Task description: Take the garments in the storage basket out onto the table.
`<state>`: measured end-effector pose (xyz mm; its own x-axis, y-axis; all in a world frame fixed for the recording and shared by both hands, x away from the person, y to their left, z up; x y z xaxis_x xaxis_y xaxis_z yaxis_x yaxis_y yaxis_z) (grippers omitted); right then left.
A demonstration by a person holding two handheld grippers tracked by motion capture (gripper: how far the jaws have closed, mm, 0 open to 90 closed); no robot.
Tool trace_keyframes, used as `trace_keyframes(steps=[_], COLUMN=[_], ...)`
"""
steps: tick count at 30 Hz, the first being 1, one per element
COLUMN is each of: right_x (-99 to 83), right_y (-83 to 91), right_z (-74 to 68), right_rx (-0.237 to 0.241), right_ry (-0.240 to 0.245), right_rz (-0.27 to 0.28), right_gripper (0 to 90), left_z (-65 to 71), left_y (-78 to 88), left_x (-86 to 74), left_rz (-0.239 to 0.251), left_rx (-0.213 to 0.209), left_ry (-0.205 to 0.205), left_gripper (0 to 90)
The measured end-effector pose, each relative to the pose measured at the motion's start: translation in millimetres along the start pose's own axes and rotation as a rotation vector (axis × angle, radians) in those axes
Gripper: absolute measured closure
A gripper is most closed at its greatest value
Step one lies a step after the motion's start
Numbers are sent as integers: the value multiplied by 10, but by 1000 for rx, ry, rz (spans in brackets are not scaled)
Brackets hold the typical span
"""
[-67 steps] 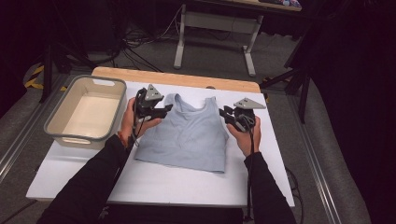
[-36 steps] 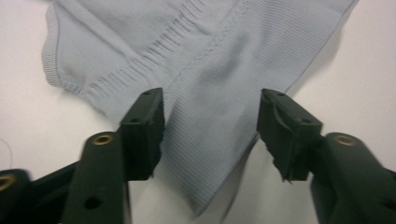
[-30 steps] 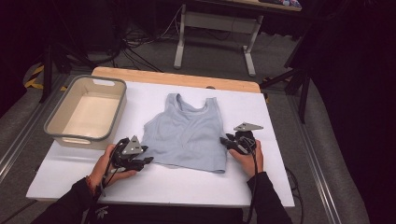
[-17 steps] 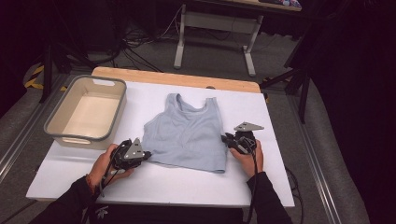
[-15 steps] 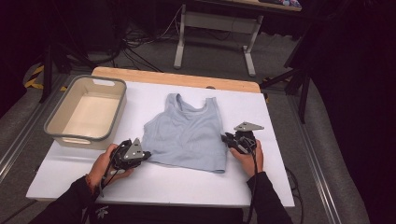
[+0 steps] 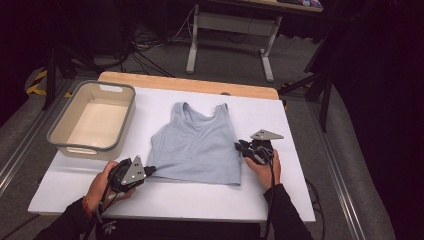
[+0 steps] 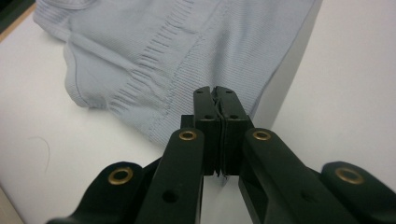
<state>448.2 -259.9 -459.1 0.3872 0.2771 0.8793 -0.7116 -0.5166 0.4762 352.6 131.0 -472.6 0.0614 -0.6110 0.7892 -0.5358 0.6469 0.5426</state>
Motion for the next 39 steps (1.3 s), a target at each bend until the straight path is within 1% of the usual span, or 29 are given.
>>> trace_keyframes(steps=[3,5,7,8,10,11,13,14,16,18,20,21,22,24,25,26,27,28,29,32,33,34,36,37,39], right_x=[6,5,-6,-8,-2,5,18,15,-15,-56,-85,-82,-67,-47,-44,-43,-46,-51,-56,-69,-73,-78,-91,-96,-101], right_y=[-19,-23,-21,-19,-2,12,52,70,117,155,174,180,186,184,178,166,147,124,100,38,23,9,-24,-37,-56], right_z=[-51,-81,-105,-114,-127,-133,-129,-125,-103,-90,-85,-83,-86,-108,-119,-135,-150,-162,-171,-155,-142,-131,-127,-132,-139], right_rx=[4,-6,-18,-20,-26,-29,-48,-59,-75,-83,-85,-88,-82,-65,-60,-58,-54,-51,-52,-64,-64,-63,-43,-43,-36], right_ry=[13,23,22,23,31,35,44,43,30,13,13,15,13,14,22,27,33,41,45,51,48,44,42,46,56], right_rz=[-5,-5,1,0,3,3,0,-2,-8,-10,-11,-5,16,41,50,59,55,47,39,26,26,23,14,6,-7], right_gripper=[737,723,720,720,736,742,762,768,774,788,783,782,775,718,683,662,656,629,604,560,543,547,584,607,662], left_z=[-18,-15,-11,-8,-10,-9,0,7,8,20,19,21,19,10,2,-7,-18,-33,-47,-76,-89,-103,-131,-138,-142], left_y=[16,42,55,65,81,90,89,86,64,43,25,19,17,22,13,6,3,-4,-2,-19,-20,-24,-30,-34,-40], left_x=[-61,-81,-86,-90,-92,-93,-100,-104,-102,-105,-108,-110,-109,-113,-122,-136,-151,-158,-163,-176,-182,-190,-208,-214,-218], left_rz=[-5,-6,-7,-7,-2,5,3,0,6,8,4,3,9,6,-6,-23,-35,-23,-19,-18,-19,-16,-9,-5,1], left_rx=[2,9,11,14,16,11,9,8,6,7,12,10,9,9,5,25,36,26,23,40,50,41,15,2,-24], left_ry=[17,15,11,16,20,30,33,39,33,35,36,39,41,53,55,45,50,73,86,105,115,134,165,178,185], left_gripper=[883,883,884,884,884,883,883,883,882,881,876,873,863,800,778,731,677,636,614,516,457,435,432,434,485])
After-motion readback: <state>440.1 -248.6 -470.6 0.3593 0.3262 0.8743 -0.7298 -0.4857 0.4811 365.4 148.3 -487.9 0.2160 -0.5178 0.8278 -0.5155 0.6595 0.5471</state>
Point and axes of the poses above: each handheld gripper's, and its own axes: y roughly backward along the jaws, x roughly out of its top, z roughly to its right, the point moved 3 cm from there along -y, roughly forward along the jaws, and after that the axes turned 7 degrees about z, right-handed, at the moved point
